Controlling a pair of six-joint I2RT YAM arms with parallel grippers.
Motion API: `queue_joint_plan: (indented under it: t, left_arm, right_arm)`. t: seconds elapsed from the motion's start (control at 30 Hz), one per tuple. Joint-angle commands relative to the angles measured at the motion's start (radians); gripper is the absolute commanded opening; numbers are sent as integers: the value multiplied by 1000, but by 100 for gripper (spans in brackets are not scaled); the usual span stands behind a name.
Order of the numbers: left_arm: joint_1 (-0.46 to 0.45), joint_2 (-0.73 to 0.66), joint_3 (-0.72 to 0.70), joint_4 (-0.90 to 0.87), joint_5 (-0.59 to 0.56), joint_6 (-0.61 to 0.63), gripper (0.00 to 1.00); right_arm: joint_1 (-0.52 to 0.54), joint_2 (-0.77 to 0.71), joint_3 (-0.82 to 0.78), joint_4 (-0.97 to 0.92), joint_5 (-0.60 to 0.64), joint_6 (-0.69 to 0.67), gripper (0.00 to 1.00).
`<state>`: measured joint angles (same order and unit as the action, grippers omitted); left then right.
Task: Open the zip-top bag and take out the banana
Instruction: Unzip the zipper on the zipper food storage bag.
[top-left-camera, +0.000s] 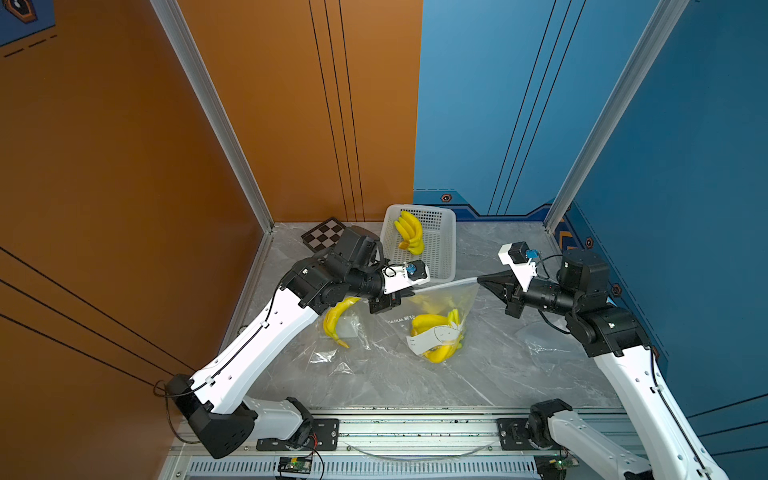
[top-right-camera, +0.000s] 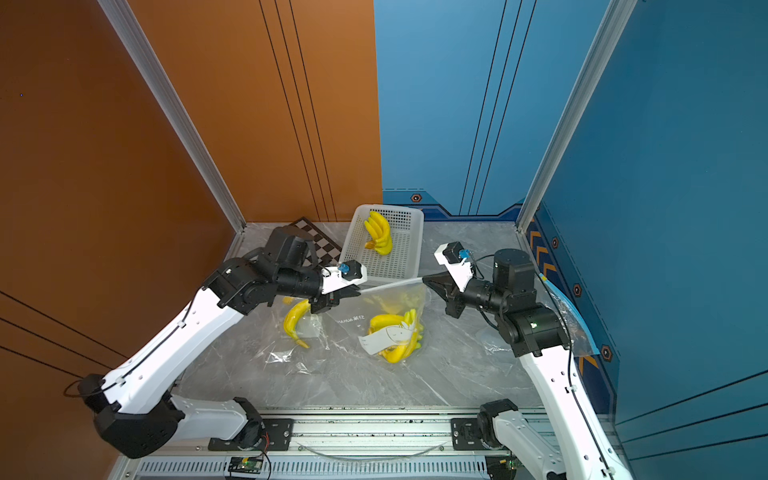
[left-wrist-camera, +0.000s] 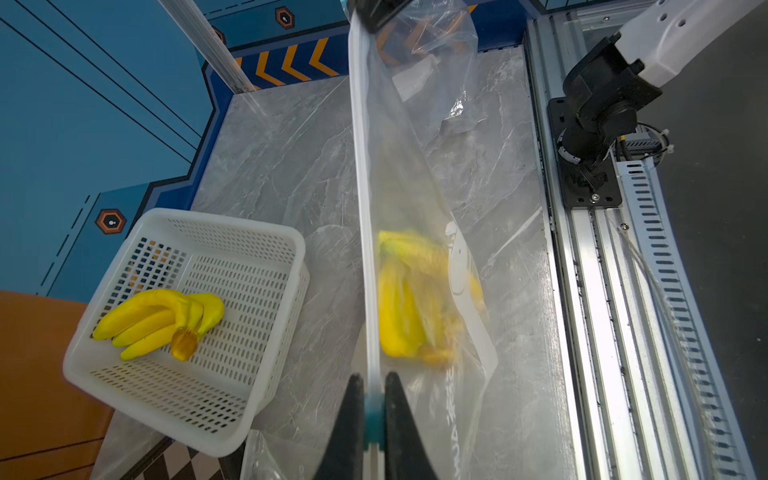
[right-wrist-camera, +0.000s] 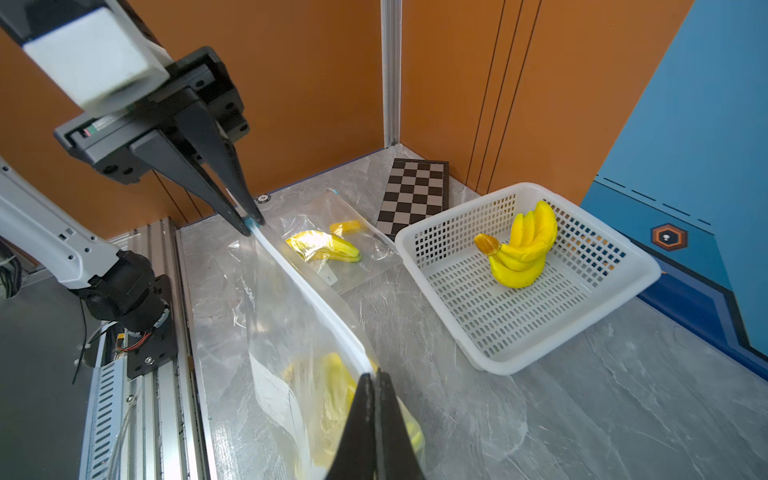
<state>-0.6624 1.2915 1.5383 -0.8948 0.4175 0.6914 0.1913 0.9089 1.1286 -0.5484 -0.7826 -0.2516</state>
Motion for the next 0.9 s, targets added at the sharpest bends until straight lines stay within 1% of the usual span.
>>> queue_joint_plan:
  t: [0.0, 0.2, 0.3, 0.47, 0.63, 0.67, 0.73, 0.77, 0.83, 0.87]
  left_arm:
    - [26, -74, -52, -112, -39, -4, 0]
    - [51, -179, -145, -163, -55, -15, 0]
    - [62, -219, -169, -178, -57, -23, 0]
    - [70, -248, -176, -197, -68, -20, 0]
    - [59, -237, -166, -197, -46, -25, 0]
    - [51, -227, -155, -197, -46, -27, 0]
    - [34, -205, -130, -197, -50, -33, 0]
    - [22, -191, -110, -196, -46, -38, 0]
    - [-11, -156, -77, -196, -37, -42, 0]
    - [-32, -133, -61, -195, -37, -42, 0]
  right_arm:
    - [-28, -19, -18, 33, 26, 21, 0]
    - [-54, -20, -23, 33, 30, 24, 0]
    - [-47, -11, -19, 33, 18, 29, 0]
    - [-49, -2, -13, 33, 28, 31, 0]
    - [-26, 19, 1, 25, -31, 61, 0]
    - [-11, 26, 15, 14, -27, 74, 8]
    - [29, 36, 63, -23, 7, 82, 42]
    - [61, 41, 100, -54, 55, 72, 51]
    - [129, 63, 176, -143, 113, 25, 59]
    - [159, 81, 214, -193, 133, 2, 61]
